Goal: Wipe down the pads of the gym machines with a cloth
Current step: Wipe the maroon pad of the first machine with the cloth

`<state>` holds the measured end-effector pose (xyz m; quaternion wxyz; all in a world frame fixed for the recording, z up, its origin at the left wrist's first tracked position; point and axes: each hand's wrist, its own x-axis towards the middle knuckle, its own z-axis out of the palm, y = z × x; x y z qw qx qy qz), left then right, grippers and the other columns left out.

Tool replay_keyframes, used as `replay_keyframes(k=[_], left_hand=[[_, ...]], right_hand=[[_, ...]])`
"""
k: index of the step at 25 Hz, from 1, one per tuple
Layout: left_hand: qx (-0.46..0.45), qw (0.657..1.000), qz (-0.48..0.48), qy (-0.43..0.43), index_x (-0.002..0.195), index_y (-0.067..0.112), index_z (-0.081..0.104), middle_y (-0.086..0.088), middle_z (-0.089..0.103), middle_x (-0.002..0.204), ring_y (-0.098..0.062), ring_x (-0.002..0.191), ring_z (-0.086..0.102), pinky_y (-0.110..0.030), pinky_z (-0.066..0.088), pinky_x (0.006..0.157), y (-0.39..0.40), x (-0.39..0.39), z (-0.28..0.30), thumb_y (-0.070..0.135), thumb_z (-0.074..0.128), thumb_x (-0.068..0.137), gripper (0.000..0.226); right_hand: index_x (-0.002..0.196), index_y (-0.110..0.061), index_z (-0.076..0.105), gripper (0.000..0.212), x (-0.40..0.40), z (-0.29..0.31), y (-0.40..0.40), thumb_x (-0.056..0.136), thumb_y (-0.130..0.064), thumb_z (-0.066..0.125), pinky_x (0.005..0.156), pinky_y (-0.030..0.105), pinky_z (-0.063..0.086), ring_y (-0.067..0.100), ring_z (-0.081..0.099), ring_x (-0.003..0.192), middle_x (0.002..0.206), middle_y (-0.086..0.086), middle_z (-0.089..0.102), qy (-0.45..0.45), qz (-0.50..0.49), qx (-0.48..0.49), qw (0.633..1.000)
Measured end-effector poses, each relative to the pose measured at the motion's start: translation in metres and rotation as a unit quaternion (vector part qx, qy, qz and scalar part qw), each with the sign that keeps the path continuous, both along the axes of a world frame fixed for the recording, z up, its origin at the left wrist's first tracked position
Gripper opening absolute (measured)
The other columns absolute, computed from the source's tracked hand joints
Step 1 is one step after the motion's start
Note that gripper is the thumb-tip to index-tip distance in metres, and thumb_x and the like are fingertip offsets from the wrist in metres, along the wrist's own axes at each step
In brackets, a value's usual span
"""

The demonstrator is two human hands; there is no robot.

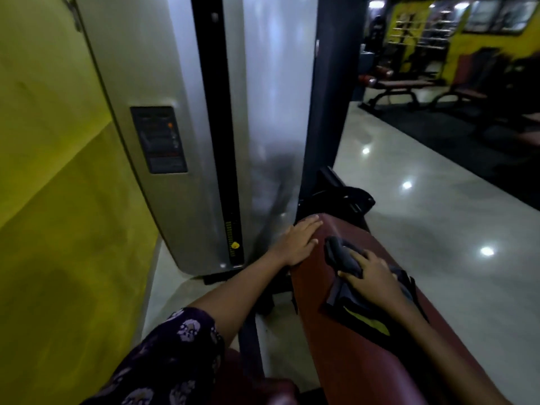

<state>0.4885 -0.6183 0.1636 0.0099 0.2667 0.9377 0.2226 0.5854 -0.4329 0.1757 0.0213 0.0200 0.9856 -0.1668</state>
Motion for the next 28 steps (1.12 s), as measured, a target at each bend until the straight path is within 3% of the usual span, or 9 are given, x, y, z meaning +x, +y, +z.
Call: replay_keyframes(k=[3,6,15,20,25,28], left_hand=[[-0.037,0.997,-0.069,-0.022,0.151,0.027,0.015,0.009,0.006,0.159,-0.012,0.146,0.0,-0.05,0.007,0.117,0.002,-0.029,-0.018,0.036,0.029,0.102,0.051],[0.007,0.995,-0.091,-0.051,0.15,0.035,0.011,0.017,-0.002,0.157,-0.006,0.143,-0.013,-0.054,-0.002,0.115,0.001,-0.035,-0.033,0.041,0.022,0.102,0.049],[0.026,0.989,-0.117,-0.082,0.149,0.037,0.007,0.018,-0.01,0.157,-0.004,0.141,-0.021,-0.059,-0.006,0.112,-0.001,-0.042,-0.031,0.045,0.02,0.102,0.05],[0.026,0.992,-0.106,-0.059,0.15,0.034,0.013,0.015,0.0,0.158,-0.007,0.143,-0.013,-0.058,-0.001,0.112,-0.001,-0.038,-0.04,0.042,0.024,0.102,0.05],[0.012,0.994,-0.094,0.055,0.148,0.029,0.025,0.008,0.02,0.156,-0.015,0.144,0.006,-0.051,0.015,0.112,-0.001,-0.041,-0.046,0.05,0.02,0.097,0.056],[0.016,0.982,-0.131,0.134,0.142,0.025,0.041,0.001,0.04,0.145,-0.025,0.135,0.029,-0.047,0.019,0.11,-0.004,-0.054,-0.046,0.055,0.016,0.09,0.065]], right_hand=[[0.147,-0.039,0.023,0.059,0.003,0.0,-0.017,0.093,-0.049,0.046,0.104,0.049,0.033,0.028,0.029,0.132,0.148,0.002,0.029,0.002,-0.063,0.035,0.997],[0.147,-0.037,0.022,0.058,0.006,0.001,-0.028,0.094,-0.047,0.044,0.105,0.05,0.03,0.027,0.029,0.131,0.147,0.003,0.029,0.008,-0.109,0.068,0.992],[0.146,-0.037,0.025,0.058,0.002,0.006,-0.034,0.093,-0.047,0.046,0.102,0.048,0.03,0.028,0.029,0.131,0.145,0.005,0.033,0.027,-0.132,0.098,0.986],[0.144,-0.035,0.029,0.057,0.006,0.001,-0.037,0.092,-0.045,0.048,0.101,0.049,0.03,0.03,0.032,0.13,0.143,0.009,0.036,0.031,-0.142,0.094,0.985],[0.144,-0.031,0.029,0.055,0.007,-0.001,-0.051,0.092,-0.044,0.044,0.099,0.05,0.03,0.031,0.034,0.126,0.138,0.008,0.039,0.046,-0.204,0.126,0.97],[0.141,-0.026,0.034,0.056,0.005,-0.005,-0.072,0.09,-0.044,0.046,0.098,0.054,0.031,0.034,0.038,0.12,0.131,0.012,0.044,0.056,-0.282,0.157,0.945]])
